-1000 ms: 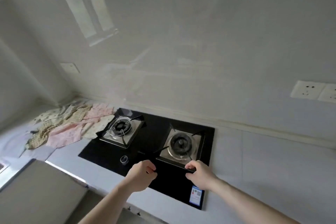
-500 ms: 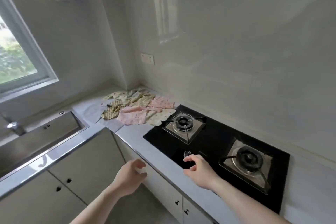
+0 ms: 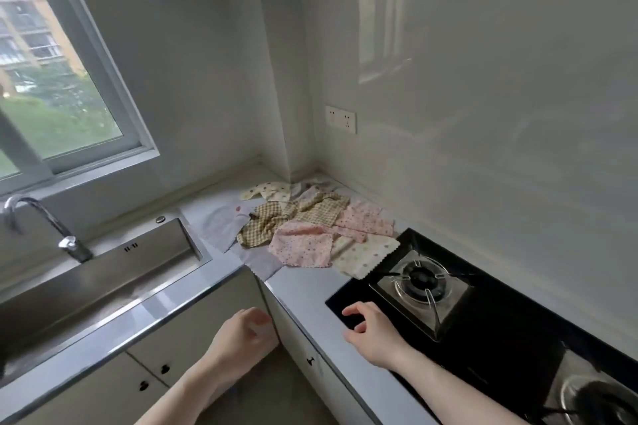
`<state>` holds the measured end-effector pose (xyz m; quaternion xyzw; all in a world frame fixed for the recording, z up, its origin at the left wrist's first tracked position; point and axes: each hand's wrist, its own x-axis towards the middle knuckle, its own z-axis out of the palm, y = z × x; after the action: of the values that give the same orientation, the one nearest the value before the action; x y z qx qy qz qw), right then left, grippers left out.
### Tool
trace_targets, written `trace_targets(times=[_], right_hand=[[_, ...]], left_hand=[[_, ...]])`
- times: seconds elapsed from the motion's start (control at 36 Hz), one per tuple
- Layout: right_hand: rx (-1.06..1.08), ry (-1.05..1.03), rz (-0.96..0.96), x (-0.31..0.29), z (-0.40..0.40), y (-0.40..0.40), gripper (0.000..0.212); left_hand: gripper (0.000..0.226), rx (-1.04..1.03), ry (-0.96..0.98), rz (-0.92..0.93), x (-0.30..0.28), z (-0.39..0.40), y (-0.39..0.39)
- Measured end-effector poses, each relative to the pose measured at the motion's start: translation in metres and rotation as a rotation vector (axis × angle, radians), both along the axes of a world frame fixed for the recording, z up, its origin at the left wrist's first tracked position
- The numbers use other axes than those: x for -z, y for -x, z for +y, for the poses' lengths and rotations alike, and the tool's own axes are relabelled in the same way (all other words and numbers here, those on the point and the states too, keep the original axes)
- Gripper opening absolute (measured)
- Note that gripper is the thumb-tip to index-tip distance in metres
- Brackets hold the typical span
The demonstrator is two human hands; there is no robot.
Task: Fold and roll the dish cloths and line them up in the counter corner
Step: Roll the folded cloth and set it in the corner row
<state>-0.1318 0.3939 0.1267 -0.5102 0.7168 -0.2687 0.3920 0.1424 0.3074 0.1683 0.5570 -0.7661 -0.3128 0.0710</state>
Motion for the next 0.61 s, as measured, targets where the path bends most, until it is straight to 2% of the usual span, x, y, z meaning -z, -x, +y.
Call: trace_targets(times=[0.28, 0.61], right_hand=[[0.026, -0.012, 0.018, 0.012, -0.091, -0.003, 0.026], [0.353, -0.069, 0.028, 0.056, -0.168, -0.012, 0.027]], left_hand=[[0.027, 0.095, -0.024, -0.044, 0.022, -0.115, 0.006], [0.021, 0.439, -0.060, -0.177, 0.061, -0.282, 0.043]])
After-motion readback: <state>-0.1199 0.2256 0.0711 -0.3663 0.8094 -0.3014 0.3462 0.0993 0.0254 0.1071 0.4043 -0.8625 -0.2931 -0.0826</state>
